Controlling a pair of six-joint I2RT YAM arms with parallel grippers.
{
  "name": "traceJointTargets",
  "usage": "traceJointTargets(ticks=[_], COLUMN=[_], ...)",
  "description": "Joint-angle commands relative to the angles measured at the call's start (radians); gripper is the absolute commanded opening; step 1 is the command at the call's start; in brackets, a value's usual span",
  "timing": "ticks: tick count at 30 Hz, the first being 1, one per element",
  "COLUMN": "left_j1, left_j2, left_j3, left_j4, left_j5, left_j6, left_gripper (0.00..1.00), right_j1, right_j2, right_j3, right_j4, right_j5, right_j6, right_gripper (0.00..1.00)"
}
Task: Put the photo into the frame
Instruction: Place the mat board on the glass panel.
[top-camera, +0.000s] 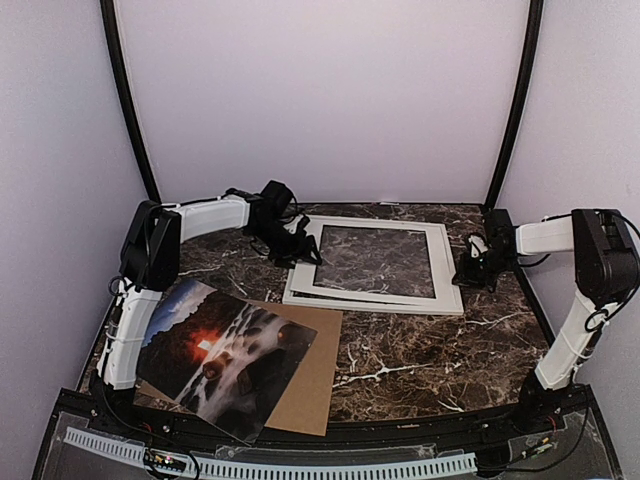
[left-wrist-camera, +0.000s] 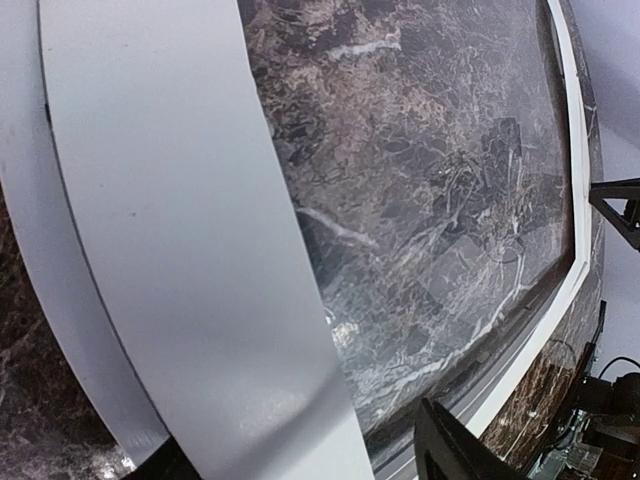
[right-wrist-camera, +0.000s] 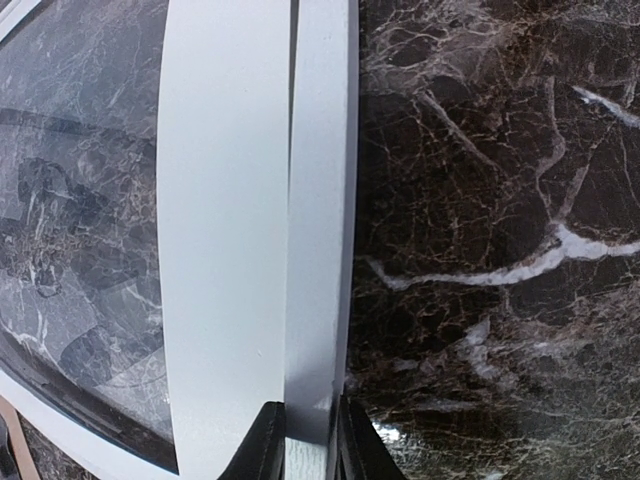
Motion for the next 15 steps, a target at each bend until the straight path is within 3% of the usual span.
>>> traceJointTargets(ticks=[1,15], left_j1=[0.007,0.007], left_j2=[-0.070,-0.107], left_j3=[-0.025,-0.011], left_j4=[-0.047,-0.050], left_j5=[-0.076,-0.187], left_j6=[0.005,0.034], left_gripper=[0.68,0.72], right_j1=[0.004,0.004], right_j2=[0.022,0.017], right_j3=[-0.024,-0.024], right_j4=[0.004,0.008], right_j5=[0.013,0.000], right_j6=[-0.004,-0.002], right_gripper=[0.18,0.22])
